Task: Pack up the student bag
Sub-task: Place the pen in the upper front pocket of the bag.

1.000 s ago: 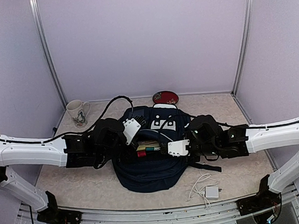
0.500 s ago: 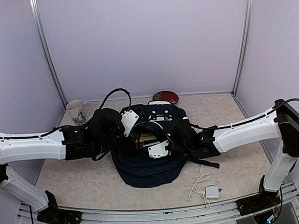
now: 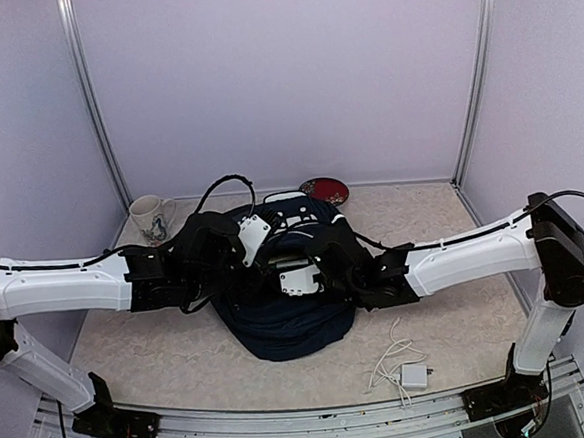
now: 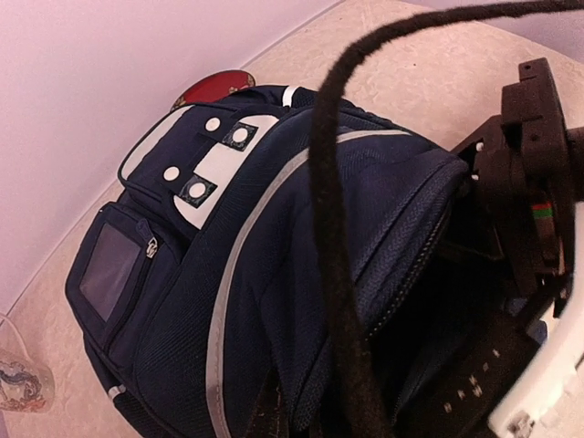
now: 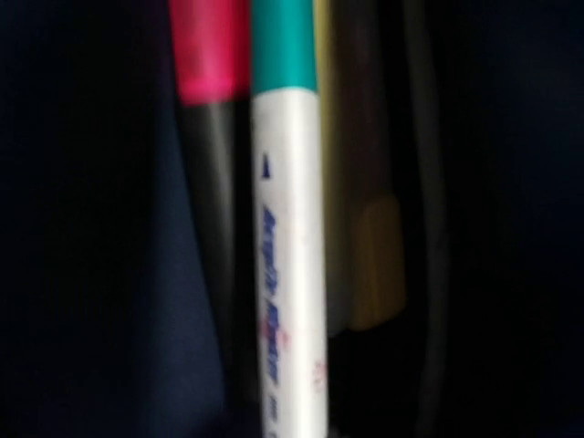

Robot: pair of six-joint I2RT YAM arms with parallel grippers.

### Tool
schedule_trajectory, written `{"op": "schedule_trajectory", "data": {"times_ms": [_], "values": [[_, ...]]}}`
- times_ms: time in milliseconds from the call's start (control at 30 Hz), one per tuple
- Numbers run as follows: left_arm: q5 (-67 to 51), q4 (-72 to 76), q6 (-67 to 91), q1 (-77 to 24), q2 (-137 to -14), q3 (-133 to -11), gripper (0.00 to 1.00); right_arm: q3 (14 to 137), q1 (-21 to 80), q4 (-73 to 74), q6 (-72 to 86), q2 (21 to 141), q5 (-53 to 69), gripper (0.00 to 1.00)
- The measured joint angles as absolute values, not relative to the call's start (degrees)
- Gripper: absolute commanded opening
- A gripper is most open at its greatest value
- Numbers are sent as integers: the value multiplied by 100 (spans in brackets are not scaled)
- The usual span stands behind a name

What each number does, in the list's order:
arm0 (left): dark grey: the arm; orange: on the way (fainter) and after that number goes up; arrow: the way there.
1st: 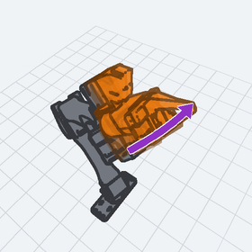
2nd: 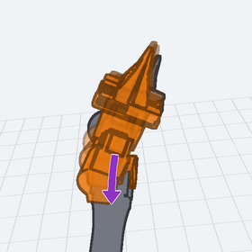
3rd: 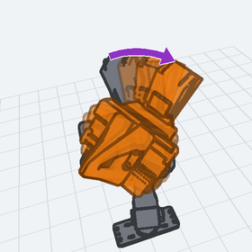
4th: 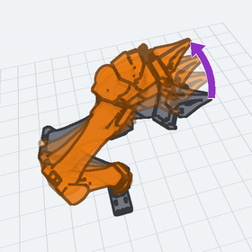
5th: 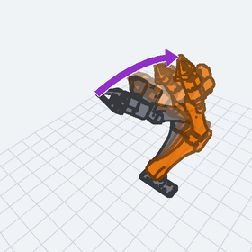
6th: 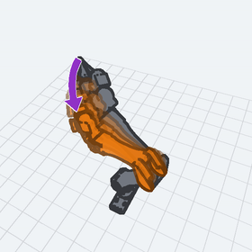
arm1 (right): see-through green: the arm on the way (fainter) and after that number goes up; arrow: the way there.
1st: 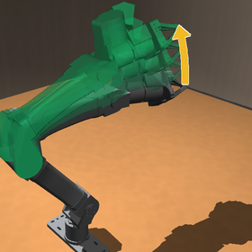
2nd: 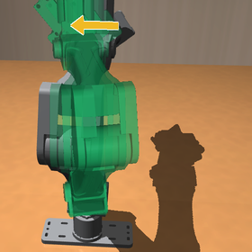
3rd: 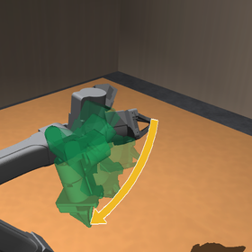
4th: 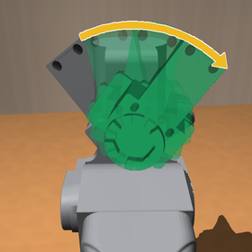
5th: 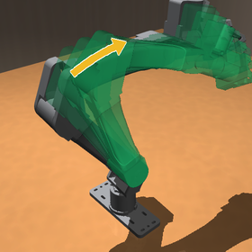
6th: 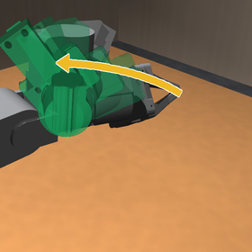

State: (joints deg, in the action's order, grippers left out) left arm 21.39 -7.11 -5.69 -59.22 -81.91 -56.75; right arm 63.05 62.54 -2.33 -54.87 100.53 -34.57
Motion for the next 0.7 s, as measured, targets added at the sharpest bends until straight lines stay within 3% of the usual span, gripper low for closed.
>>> {"op": "schedule_trajectory", "data": {"times_ms": [267, 467, 533, 633, 700], "values": [[1911, -797, -539, -5920, -8278, -5769, 0, 6425, 6648, 16, -5216, 9953, -3256, 4], [1859, -825, -532, -5916, -8276, -5769, 0, 6517, 6414, 95, -5293, 10075, -3028, 10], [1848, -829, -519, -5909, -8276, -5769, 0, 6521, 6353, 91, -5347, 10130, -2978, 17], [1837, -838, -502, -5907, -8276, -5769, 0, 6521, 6313, 93, -5424, 10180, -2912, 41], [1837, -838, -484, -5894, -8276, -5769, 0, 6525, 6309, 106, -5430, 10184, -2853, 52]]}}
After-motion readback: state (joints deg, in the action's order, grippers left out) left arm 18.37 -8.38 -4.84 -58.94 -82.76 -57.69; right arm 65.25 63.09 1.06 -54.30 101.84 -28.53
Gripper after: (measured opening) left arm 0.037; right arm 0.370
